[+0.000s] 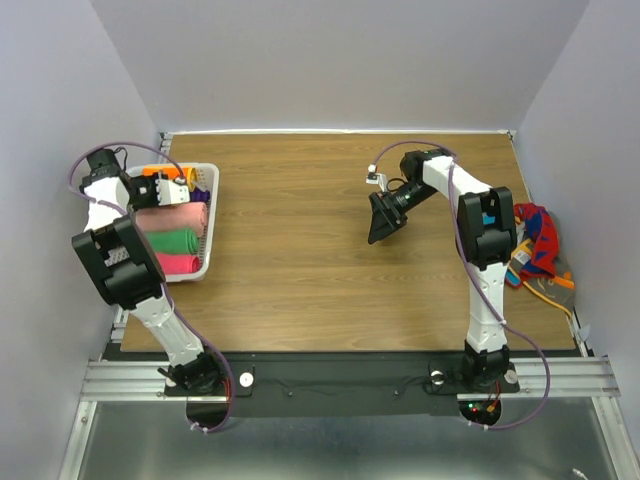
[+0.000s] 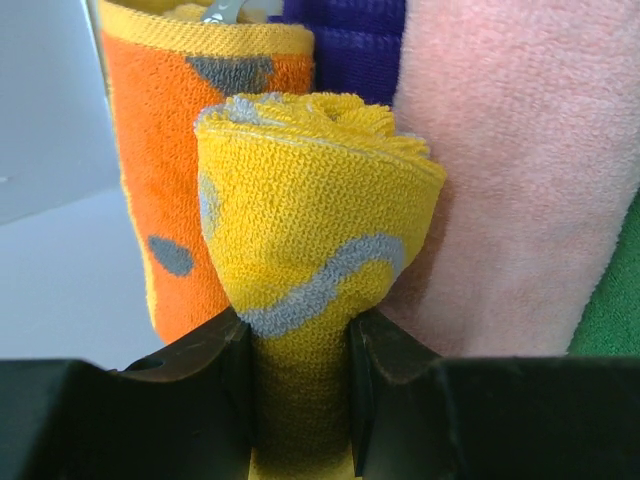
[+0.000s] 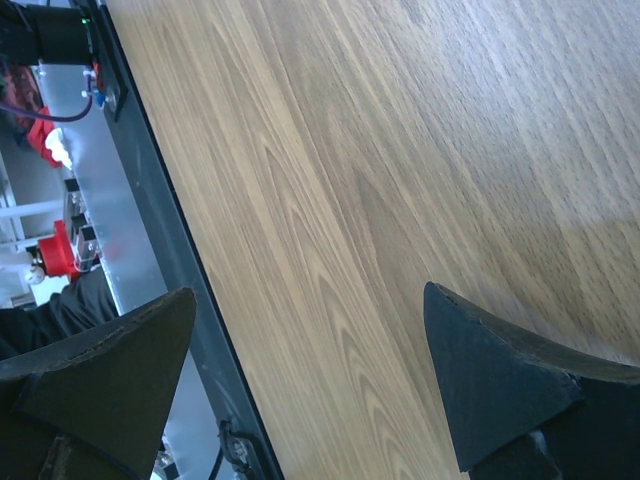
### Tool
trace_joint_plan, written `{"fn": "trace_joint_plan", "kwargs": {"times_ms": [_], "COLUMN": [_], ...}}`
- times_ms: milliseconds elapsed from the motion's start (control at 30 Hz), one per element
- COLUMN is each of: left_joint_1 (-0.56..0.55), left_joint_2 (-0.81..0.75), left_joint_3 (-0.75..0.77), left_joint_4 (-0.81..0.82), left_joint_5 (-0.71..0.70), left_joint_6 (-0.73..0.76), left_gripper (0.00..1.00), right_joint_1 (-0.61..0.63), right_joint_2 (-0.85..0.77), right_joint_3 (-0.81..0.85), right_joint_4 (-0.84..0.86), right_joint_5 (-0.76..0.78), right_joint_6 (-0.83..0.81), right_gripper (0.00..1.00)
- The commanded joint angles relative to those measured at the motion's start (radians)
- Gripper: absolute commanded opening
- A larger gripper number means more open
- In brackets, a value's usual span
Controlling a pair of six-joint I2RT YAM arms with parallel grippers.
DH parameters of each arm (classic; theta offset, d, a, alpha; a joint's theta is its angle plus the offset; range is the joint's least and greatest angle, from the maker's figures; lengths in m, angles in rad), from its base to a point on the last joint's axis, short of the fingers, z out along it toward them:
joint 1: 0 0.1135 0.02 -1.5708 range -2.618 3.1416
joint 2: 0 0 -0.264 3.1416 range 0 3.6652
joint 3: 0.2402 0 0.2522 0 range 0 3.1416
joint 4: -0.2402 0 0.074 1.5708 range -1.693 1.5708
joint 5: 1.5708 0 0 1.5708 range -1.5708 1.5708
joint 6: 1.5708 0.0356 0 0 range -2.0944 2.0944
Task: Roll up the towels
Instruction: Place the rolled towel into the container
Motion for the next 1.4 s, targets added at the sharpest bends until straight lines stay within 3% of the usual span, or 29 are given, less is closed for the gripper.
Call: {"fn": "trace_joint_plan", "kwargs": {"times_ms": [0,167,533,733,767,1000,1200,1233,1367], "left_joint_1": [0.011,0.005,-0.020,-0.021,-0.024,-0.018,-0.001,-0.001,0.002], "left_joint_2": [-0.061,-0.099,0.017,0.066,0.050,-0.018,-0.072,-0.075,-0.099], "left_joint_3": [0.062,-0.006,-0.031,0.034,0.019,0.002,0.019,0.020,0.032], "left_joint_4": [-0.117,-0.198,-0.037,-0.052,-0.057,-0.141,-0.233,-0.244,-0.269], "left_joint_5": [0.097,0.098,0.060,0.037,0.031,0.008,-0.006,-0.015,-0.026], "left_joint_6": [0.134,0.236,0.142,0.149,0.158,0.193,0.226,0.235,0.237], "left_gripper": [0.00,0.00,0.03,0.23,0.44,0.63,0.95,0.99,0.99], "right_joint_1": [-0.006,-0.004,-0.006,-0.004,-0.006,-0.004,-0.004,-0.006,-0.004], "right_joint_2": [-0.042,-0.035,-0.002,-0.003,-0.005,-0.028,-0.051,-0.052,-0.062], "right_joint_3": [-0.011,-0.010,0.015,0.010,0.009,-0.002,-0.016,-0.017,-0.022], "right_joint_4": [-0.003,-0.003,-0.004,-0.004,-0.006,-0.006,-0.006,-0.006,-0.004], "right_joint_5": [-0.008,-0.012,-0.008,-0.006,-0.008,-0.008,-0.001,-0.003,-0.008], "right_joint_6": [-0.006,-0.002,0.010,0.010,0.010,0.001,-0.014,-0.017,-0.029], "right_gripper": [1.00,1.00,1.00,1.00,1.00,1.00,1.00,1.00,1.00]}}
